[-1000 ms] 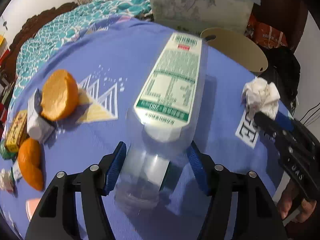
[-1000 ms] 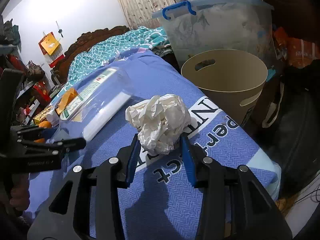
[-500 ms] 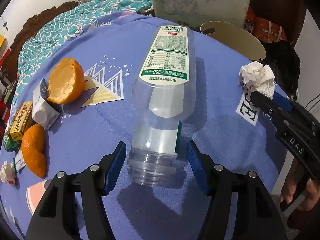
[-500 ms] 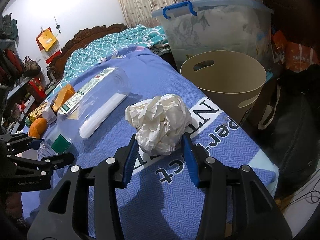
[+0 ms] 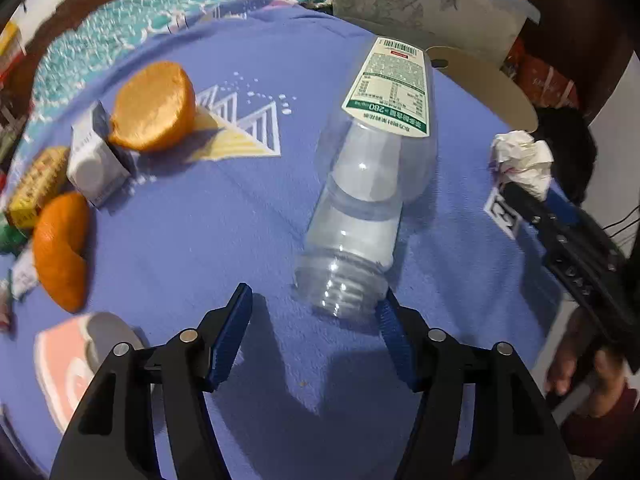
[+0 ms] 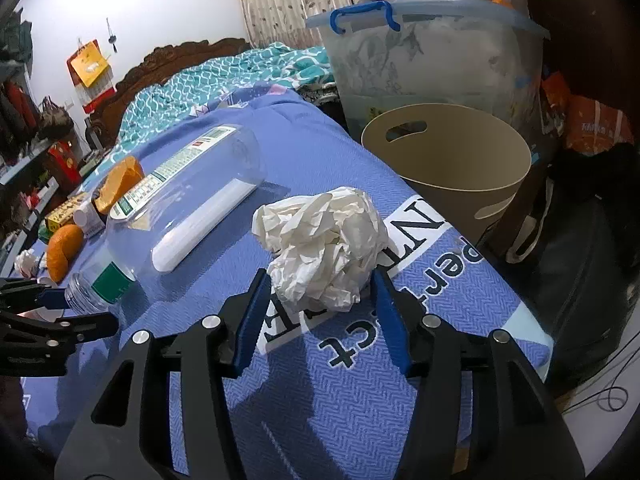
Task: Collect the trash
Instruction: 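Grasp the clear plastic bottle with the left gripper while the right gripper holds the tissue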
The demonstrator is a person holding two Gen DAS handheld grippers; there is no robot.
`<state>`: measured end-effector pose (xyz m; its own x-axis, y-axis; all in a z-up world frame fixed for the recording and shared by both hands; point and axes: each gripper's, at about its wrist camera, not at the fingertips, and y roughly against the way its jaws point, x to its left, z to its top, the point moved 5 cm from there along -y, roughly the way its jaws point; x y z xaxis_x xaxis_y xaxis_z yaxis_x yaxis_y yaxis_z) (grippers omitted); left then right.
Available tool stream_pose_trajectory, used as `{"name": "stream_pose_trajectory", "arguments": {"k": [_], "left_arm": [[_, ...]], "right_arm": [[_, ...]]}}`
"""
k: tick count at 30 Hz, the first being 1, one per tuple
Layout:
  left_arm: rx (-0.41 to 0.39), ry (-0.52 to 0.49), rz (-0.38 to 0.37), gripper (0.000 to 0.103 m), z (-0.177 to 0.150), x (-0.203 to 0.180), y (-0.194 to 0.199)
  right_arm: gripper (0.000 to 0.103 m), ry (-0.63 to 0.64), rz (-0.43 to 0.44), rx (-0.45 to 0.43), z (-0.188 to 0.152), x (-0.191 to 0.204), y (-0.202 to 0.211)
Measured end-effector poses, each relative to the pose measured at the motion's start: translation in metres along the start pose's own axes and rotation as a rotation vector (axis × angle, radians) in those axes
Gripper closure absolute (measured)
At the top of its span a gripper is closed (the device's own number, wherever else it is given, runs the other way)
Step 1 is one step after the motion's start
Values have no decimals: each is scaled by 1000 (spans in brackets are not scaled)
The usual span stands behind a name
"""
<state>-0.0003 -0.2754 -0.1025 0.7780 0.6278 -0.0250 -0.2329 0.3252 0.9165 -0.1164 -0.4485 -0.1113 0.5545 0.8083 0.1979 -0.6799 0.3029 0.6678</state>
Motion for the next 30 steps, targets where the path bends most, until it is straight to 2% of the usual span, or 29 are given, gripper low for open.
{"name": "stream_pose_trajectory", "arguments": {"k": [3,14,30], "left_arm": [[4,15,-41,46,-6,1,2],[-14,33,-106,47,-20,11,7],[-26,35,-130,47,-19,21,8]], "right_arm": [[47,27,-24,8,-1,4,-1],[41,91,-89,35,-2,14,-5],[33,109,-120,49,-3,21,-7]]}}
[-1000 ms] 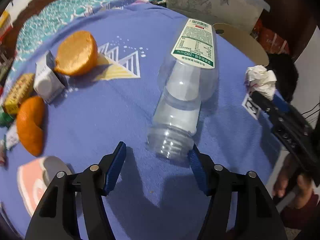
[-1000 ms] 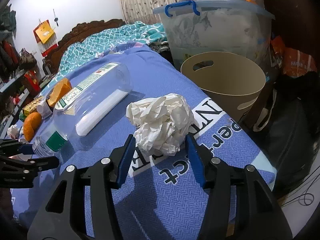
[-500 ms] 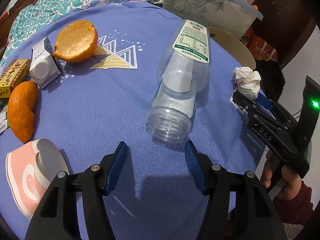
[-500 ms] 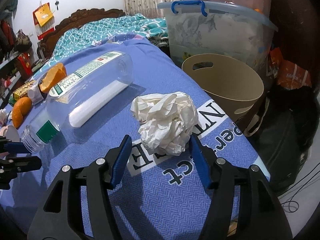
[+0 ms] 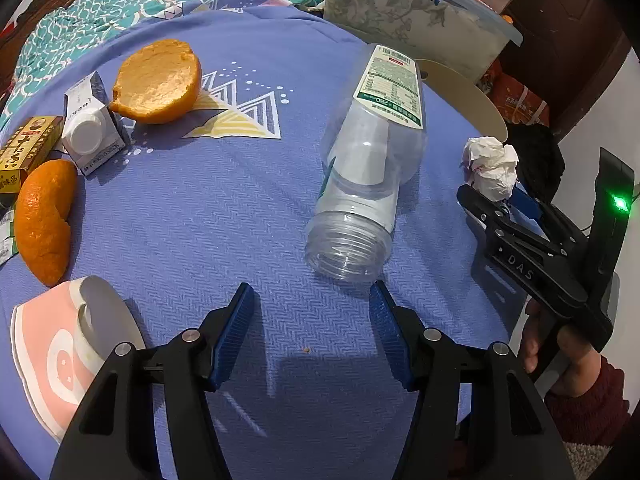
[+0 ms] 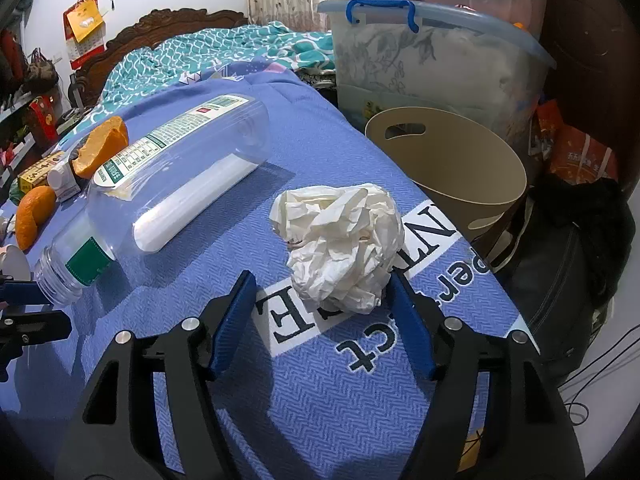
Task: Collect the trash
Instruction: 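Grasp the clear plastic bottle with the left gripper while the right gripper holds the tissue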
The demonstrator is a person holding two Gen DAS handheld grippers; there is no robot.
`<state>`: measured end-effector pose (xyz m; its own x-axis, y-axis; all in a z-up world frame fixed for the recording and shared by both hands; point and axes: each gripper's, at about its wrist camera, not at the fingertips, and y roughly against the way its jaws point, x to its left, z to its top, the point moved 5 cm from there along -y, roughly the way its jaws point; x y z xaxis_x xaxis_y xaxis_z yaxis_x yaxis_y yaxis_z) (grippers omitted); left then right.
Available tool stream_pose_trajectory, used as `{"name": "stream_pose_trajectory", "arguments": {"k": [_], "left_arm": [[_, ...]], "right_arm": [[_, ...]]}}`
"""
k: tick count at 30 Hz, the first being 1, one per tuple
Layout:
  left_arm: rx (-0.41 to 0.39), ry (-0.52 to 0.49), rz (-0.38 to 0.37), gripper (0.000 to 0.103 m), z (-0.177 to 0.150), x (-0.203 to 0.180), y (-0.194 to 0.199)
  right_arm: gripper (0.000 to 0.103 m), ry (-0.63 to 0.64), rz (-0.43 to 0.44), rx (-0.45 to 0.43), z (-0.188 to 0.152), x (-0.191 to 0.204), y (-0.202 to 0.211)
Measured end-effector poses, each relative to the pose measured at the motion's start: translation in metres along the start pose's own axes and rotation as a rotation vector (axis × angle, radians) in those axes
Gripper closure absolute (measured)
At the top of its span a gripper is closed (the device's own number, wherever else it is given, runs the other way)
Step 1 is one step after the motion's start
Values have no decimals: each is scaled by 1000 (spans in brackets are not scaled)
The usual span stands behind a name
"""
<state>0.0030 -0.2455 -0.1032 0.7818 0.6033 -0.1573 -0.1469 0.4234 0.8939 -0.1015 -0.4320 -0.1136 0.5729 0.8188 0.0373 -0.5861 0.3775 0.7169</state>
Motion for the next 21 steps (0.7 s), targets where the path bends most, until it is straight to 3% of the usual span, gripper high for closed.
{"name": "stream_pose_trajectory", "arguments": {"k": [21], "left_arm": [[11,8,59,45,6,-3,-3]], "right_arm": [[28,0,33,-13,0,1,0]]}}
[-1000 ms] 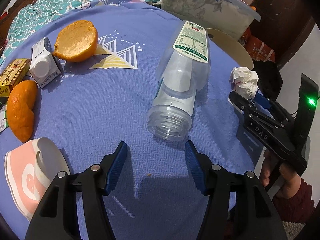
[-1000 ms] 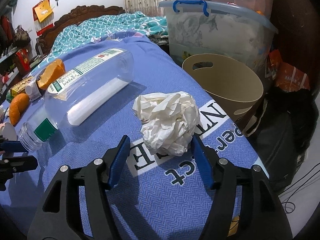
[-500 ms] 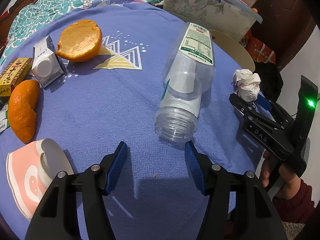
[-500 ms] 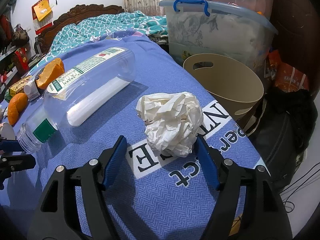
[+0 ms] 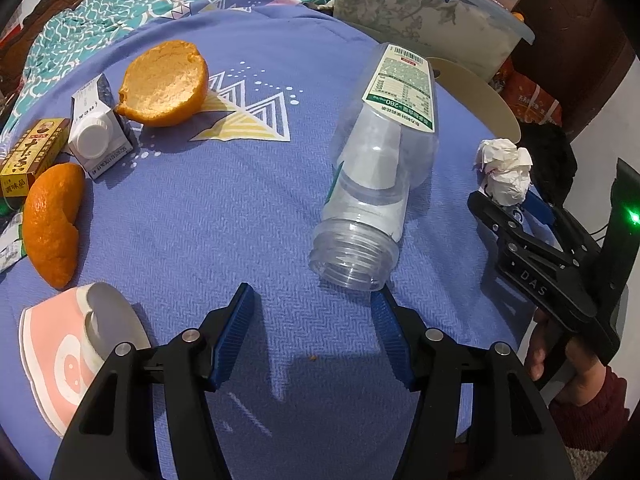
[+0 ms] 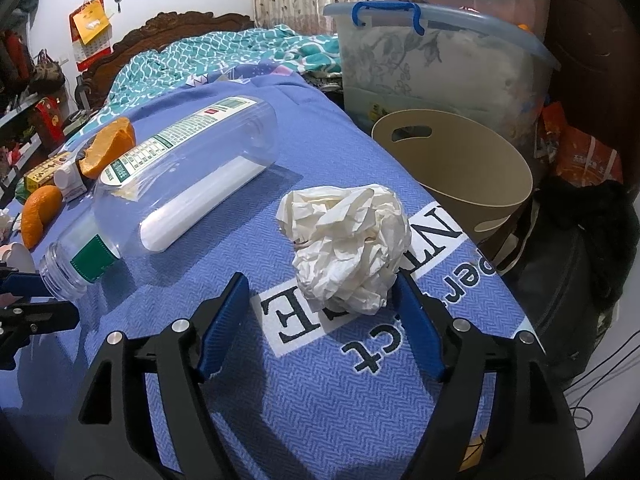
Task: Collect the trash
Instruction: 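Grasp the clear plastic bottle with the left gripper while the right gripper holds the tissue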
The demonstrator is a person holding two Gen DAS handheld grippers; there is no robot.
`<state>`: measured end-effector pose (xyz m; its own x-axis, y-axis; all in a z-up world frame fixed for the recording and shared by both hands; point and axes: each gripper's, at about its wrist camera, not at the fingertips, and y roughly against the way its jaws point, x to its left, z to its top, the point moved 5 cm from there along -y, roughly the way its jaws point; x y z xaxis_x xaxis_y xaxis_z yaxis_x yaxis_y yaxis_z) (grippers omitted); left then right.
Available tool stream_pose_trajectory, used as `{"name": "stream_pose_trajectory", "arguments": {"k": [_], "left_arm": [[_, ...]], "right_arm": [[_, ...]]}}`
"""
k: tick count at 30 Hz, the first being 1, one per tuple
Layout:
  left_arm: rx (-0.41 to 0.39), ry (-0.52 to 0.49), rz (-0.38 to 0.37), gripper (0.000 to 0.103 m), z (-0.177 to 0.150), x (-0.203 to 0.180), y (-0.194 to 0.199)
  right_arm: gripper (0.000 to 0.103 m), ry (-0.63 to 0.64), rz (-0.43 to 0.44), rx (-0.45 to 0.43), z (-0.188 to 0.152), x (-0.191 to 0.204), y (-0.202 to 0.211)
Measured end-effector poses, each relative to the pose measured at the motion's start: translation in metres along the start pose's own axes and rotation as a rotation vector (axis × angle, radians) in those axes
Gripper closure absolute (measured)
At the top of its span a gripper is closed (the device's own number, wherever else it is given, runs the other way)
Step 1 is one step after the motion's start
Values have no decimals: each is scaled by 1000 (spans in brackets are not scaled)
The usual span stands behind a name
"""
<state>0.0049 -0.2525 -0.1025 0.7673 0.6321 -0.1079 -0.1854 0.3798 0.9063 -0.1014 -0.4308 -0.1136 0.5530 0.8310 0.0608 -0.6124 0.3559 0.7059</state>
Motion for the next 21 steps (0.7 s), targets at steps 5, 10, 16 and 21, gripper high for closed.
{"name": "stream_pose_trajectory", "arguments": {"k": [5,10,16,21], "left_arm": [[-10,-15,22,39,7,-4,2],[-63,-58,34,27,29,-14,8],[-41,-107,35,26,52,-31,-9],[-3,-137,24,65,66,-42,-33]], "right_arm": [[28,-9,20,5,2,-4,0],[23,-6,-9,-10,2,-12,1],[23,-1,-6,-37,8,-20,4],[57,43,59,-36,20,-17,-2]]}}
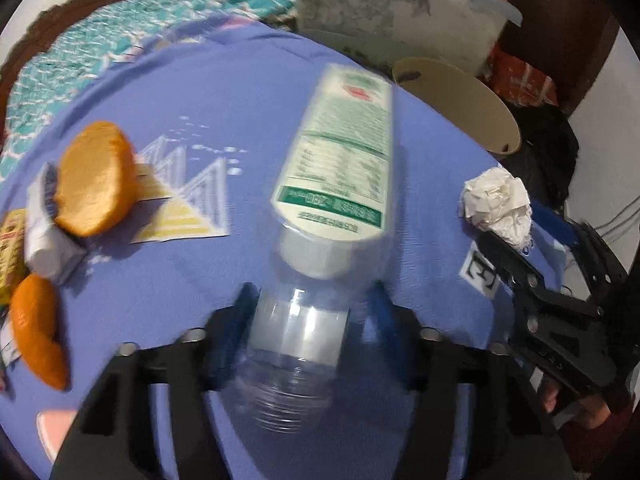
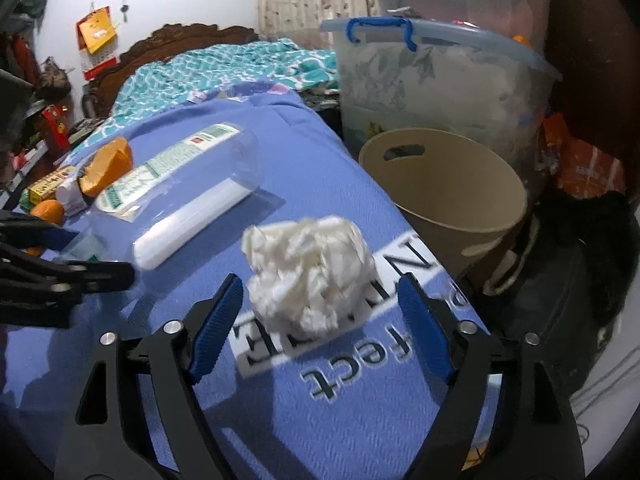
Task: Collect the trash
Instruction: 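Grasp the clear plastic bottle with the left gripper while the right gripper holds the tissue, then drop the bottle and tissue into the beige wastebasket, opening both grippers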
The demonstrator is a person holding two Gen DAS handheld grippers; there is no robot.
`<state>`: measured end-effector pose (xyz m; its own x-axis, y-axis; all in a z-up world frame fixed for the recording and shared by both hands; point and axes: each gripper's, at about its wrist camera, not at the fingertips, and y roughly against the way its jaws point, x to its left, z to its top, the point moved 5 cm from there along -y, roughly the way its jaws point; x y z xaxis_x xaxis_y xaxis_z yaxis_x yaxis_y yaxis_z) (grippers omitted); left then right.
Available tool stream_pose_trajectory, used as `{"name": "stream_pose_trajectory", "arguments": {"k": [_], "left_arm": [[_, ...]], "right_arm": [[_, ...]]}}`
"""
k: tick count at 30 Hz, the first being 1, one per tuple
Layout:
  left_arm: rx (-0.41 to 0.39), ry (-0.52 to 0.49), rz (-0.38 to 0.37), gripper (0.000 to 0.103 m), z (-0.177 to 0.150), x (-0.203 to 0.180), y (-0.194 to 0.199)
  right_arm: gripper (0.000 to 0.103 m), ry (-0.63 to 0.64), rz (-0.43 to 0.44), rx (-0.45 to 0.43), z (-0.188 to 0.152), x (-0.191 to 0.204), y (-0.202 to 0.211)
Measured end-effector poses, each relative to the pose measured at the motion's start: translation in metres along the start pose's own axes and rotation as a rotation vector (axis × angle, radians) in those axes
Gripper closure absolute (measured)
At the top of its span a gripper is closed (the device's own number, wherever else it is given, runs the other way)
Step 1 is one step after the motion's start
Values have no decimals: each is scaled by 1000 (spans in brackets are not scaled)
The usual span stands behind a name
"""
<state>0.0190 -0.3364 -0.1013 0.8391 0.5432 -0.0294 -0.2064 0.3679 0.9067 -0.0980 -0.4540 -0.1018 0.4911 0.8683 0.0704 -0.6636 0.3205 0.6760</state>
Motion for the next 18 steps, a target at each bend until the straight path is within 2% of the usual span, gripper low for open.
{"name": "stream_pose_trajectory", "arguments": {"k": [3,6,9,13,15,17,18], "left_arm": [[-8,-26,-4,65,12,-9,-5],[-42,-76,-20,65,34,-26,-6],[-73,-133,-47,65,62,-48,-9],[-69,-216,-91,65,99,-83,-22],[-54,-255,-99,65,119,-101,-34],[-46,-289,-101,64,134,-116,-43],[-45,-307,-101,60,141,-124,-47]], "right_arm": [[59,5,3,-58,8,-5,7],[60,-30,-13,-80,17,-23,6],[59,-129,-24,-89,29,-59,2],[58,-248,-30,-76,45,-105,-10],[57,-283,-40,-69,53,-123,-18],[51,-305,-57,-63,60,-137,-25],[48,-323,-73,-66,64,-144,-28]]}}
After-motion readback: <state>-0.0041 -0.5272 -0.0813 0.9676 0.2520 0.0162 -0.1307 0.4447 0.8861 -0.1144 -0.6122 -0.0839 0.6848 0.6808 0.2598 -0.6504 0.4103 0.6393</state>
